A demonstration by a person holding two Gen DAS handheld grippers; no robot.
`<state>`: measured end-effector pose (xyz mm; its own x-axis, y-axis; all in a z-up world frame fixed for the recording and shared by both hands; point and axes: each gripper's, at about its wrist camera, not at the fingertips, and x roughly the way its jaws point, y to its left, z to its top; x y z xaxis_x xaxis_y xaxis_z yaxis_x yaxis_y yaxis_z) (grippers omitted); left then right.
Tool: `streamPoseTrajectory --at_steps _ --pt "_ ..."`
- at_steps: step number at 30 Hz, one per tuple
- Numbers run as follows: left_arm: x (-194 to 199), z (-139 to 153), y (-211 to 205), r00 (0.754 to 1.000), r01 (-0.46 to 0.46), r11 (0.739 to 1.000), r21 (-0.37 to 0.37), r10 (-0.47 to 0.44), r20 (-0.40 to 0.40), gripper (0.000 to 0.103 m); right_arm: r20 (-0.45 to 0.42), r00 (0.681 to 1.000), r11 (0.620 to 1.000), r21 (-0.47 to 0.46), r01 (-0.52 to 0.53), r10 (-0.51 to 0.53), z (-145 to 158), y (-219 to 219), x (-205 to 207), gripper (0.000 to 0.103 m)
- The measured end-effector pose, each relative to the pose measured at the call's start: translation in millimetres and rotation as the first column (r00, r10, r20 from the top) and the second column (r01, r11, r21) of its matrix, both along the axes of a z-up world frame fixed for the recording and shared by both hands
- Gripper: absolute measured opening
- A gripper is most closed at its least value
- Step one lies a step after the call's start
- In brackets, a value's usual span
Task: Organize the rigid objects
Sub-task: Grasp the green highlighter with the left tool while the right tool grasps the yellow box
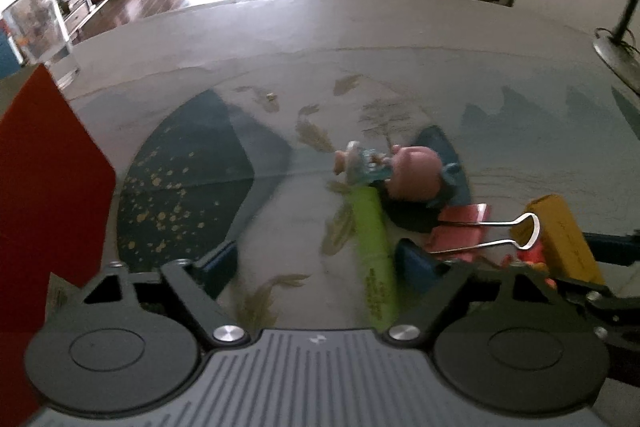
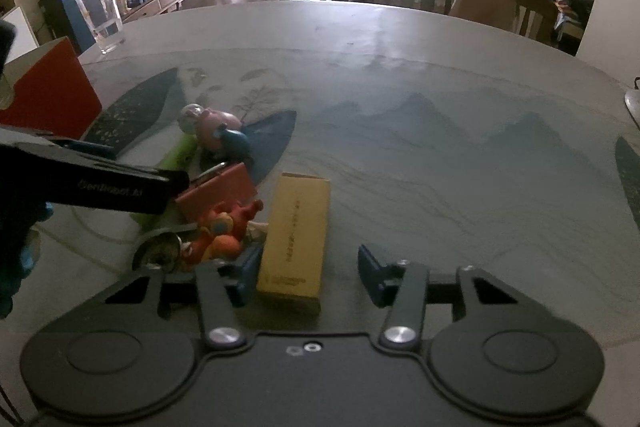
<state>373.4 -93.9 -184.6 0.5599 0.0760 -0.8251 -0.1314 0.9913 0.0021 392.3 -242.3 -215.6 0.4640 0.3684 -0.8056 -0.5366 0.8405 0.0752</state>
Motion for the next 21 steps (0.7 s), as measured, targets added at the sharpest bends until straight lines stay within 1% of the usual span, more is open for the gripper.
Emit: streamPoseTrajectory --at_steps 2,3,5,6,7,8,9,11,15,21 --pt "-1 2 -4 1.0 0.02 1.0 0.0 -0.02 0.005 0.068 0.004 1.0 1.0 -0.002 -0.001 0.001 0 1 1 0.046" --pt "-1 3 -6 1.0 0.027 1.0 0.0 -0.027 0.005 0.065 0.002 1.0 1.0 0.0 0.001 -0.001 0 0 1 0.045" --pt "-1 5 -10 0.999 0.046 0.999 -0.001 -0.046 0.006 0.053 0.001 1.0 1.0 0.003 0.006 -0.006 0 0 2 0.042" --pt "-1 6 -12 0.998 0.057 0.998 -0.001 -0.057 0.007 0.048 0.0 1.0 1.0 0.006 0.006 -0.006 0 0 2 0.038" --pt "-1 7 -15 0.997 0.072 0.997 -0.002 -0.072 0.007 0.038 -0.001 1.0 1.0 0.006 0.005 -0.005 0 0 2 0.035" --pt "-1 8 -16 0.997 0.083 0.997 -0.004 -0.083 0.007 0.032 0.0 1.0 1.0 0.005 0.004 -0.004 0 -1 1 0.033" --pt "-1 8 -18 0.996 0.093 0.996 -0.009 -0.093 0.004 0.031 0.0 1.0 1.0 0.006 0.005 -0.005 0 -1 1 0.029" --pt "-2 9 -21 0.995 0.104 0.994 -0.017 -0.104 0.004 0.021 -0.004 1.0 1.0 0.004 0.015 -0.015 0 -2 2 0.029" --pt "-3 10 -19 0.995 0.099 0.994 -0.036 -0.099 -0.004 0.017 -0.023 0.998 0.998 0.019 0.055 -0.054 3 -10 1 0.029" --pt "-10 12 -15 0.996 0.089 0.994 -0.07 -0.089 -0.004 0.017 -0.053 0.994 0.993 0.061 0.097 -0.094 11 -23 -8 0.028"
